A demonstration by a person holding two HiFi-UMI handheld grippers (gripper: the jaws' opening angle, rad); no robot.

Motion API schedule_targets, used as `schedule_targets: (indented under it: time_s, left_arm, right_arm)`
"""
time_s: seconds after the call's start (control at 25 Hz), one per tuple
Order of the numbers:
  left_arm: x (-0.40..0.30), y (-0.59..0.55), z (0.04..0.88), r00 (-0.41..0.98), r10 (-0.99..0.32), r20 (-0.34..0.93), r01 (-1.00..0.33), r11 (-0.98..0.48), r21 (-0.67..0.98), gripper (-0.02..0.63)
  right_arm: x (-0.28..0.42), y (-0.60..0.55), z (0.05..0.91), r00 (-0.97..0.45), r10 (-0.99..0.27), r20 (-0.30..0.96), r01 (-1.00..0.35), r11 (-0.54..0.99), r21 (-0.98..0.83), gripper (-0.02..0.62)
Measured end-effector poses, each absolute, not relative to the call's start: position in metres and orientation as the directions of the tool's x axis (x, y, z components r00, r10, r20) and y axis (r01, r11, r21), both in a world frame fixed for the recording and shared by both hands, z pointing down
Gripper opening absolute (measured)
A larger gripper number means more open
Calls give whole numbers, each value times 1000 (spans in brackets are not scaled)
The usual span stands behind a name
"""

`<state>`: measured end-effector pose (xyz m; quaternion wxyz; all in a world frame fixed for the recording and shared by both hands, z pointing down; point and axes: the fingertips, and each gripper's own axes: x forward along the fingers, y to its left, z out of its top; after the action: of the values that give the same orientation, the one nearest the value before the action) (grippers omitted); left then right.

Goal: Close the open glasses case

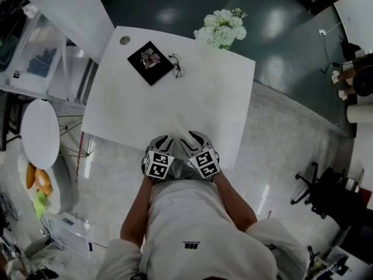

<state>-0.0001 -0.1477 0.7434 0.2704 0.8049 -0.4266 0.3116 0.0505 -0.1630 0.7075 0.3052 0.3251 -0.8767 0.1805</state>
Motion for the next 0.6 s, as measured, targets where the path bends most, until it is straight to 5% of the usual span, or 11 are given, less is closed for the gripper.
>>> schedule_targets:
  time_s: [0.6]
  left_arm:
    - [12, -196, 615, 493, -713, 500, -835, -549, 39, 133]
  right_arm:
    - [90, -197, 593, -562, -688, 459, -785, 619, -34, 181]
